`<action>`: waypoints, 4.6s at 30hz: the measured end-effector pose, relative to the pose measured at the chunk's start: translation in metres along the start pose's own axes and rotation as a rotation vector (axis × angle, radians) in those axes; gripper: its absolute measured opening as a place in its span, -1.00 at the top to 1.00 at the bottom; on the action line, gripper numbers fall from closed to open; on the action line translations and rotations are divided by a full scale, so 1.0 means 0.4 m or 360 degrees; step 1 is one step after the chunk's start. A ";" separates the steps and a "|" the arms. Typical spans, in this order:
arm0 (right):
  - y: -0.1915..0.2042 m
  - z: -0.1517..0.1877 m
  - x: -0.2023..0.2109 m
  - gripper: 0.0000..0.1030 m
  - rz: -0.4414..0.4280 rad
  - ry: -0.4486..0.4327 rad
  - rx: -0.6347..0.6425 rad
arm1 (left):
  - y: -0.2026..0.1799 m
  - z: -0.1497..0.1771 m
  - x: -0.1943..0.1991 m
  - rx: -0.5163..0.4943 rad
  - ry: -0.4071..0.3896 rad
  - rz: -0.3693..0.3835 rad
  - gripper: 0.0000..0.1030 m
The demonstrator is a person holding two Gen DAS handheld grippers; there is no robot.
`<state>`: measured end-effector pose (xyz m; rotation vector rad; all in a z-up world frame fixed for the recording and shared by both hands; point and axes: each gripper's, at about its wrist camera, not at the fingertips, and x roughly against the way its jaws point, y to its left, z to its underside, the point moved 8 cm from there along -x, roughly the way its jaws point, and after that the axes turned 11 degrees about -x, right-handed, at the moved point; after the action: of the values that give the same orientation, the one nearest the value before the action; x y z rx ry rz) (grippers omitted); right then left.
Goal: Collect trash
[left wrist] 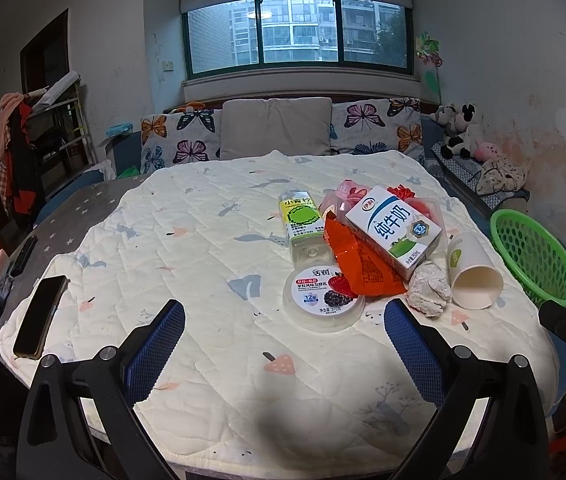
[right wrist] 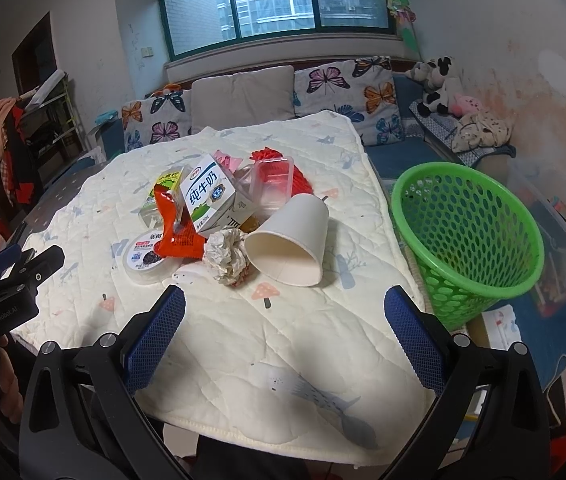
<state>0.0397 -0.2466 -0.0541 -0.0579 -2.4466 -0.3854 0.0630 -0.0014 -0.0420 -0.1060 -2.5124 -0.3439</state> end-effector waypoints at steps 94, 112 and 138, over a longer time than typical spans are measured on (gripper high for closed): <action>-0.089 -0.131 -0.382 -0.44 -0.0285 0.0766 -0.0473 | -0.012 -0.050 -0.182 0.0014 0.0170 0.0127 -0.88; -0.140 -0.183 -0.268 -0.29 -0.0235 0.0470 -0.0355 | -0.236 -0.046 -0.214 -0.0170 0.0213 0.0535 -0.86; -0.389 -0.252 -0.160 -0.29 0.0059 0.0099 -0.0456 | -0.385 -0.047 -0.325 -0.0105 0.0325 0.0797 0.20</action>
<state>0.1294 -0.4209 -0.0589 -0.2101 -2.3094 -0.7079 0.1564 -0.1545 -0.1356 -0.6764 -2.1792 -0.2159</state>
